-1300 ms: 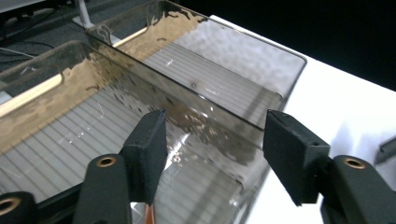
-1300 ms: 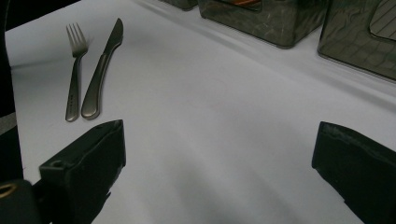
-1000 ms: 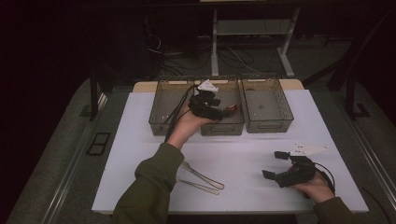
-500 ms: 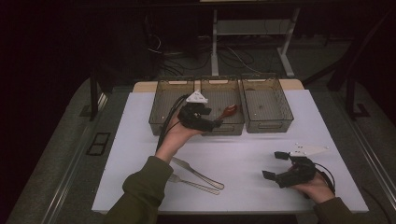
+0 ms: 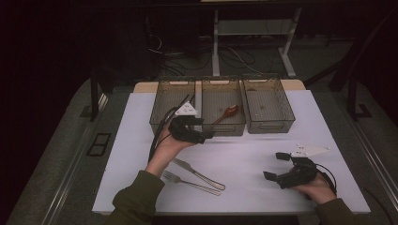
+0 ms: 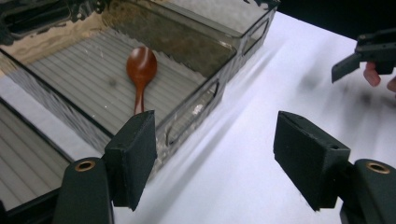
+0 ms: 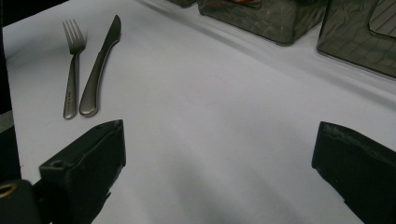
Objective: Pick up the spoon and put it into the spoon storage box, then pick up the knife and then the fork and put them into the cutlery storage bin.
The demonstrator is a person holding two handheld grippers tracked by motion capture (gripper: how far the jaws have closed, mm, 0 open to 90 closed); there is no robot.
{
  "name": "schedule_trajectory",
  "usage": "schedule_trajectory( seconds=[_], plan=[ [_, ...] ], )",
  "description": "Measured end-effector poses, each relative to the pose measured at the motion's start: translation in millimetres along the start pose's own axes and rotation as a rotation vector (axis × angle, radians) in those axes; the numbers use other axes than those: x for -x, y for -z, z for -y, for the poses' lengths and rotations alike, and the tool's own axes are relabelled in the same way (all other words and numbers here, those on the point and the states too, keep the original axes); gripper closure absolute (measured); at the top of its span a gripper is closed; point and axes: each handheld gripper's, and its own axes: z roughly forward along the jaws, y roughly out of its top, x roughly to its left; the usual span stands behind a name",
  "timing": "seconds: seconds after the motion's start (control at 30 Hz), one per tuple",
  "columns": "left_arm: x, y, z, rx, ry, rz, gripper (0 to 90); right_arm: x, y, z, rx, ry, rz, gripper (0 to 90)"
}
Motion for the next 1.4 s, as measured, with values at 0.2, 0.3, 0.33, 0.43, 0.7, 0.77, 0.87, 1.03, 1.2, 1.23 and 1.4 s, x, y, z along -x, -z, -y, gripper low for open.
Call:
schedule_trajectory(
  seconds=[0.2, 0.3, 0.33, 0.43, 0.7, 0.77, 0.87, 1.03, 1.2, 1.23, 1.4],
  plan=[
    [4.0, 4.6, 15.3, -0.002, 0.008, 0.000, 29.3, 1.3, -0.9, -0.6, 0.009, 0.007, 0.004, 2.2],
    [5.5, 6.6, 22.0, -0.008, 0.010, 0.004, 29.3, 1.6, -1.1, -0.3, 0.004, 0.008, 0.006, 2.2],
    [6.4, 7.3, 24.7, -0.007, 0.010, 0.002, 29.3, 1.8, -1.2, -0.3, 0.004, 0.008, 0.007, 2.2],
    [9.1, 9.2, 30.5, -0.010, 0.013, 0.005, 29.3, 1.5, -1.1, -0.3, 0.002, 0.010, 0.005, 2.2],
    [21.0, 12.9, 47.1, -0.037, 0.008, 0.014, 29.6, 1.8, -1.2, -0.3, 0.005, 0.009, 0.007, 2.2],
    [23.5, 13.8, 51.0, -0.047, 0.001, 0.016, 30.1, 1.6, -0.9, -0.1, 0.001, 0.012, 0.006, 2.2],
    [28.1, 15.5, 58.4, -0.063, -0.001, 0.014, 30.4, 0.9, -0.9, -0.3, 0.004, 0.013, 0.007, 2.2],
    [32.7, 21.9, 72.1, -0.082, 0.001, 0.019, 33.5, 0.9, -1.1, -0.1, 0.002, 0.013, 0.007, 2.2],
    [37.9, 27.7, 82.3, -0.100, -0.002, 0.037, 46.9, 1.2, -1.7, -0.6, 0.002, 0.018, 0.005, 2.2],
    [39.5, 28.1, 84.1, -0.109, -0.002, 0.044, 49.8, 1.1, -1.9, -0.7, 0.002, 0.016, 0.006, 2.2],
    [51.6, 25.9, 89.9, -0.150, -0.033, 0.077, 71.1, 0.9, -1.1, 0.1, -0.002, 0.013, 0.011, 2.2]
  ],
)
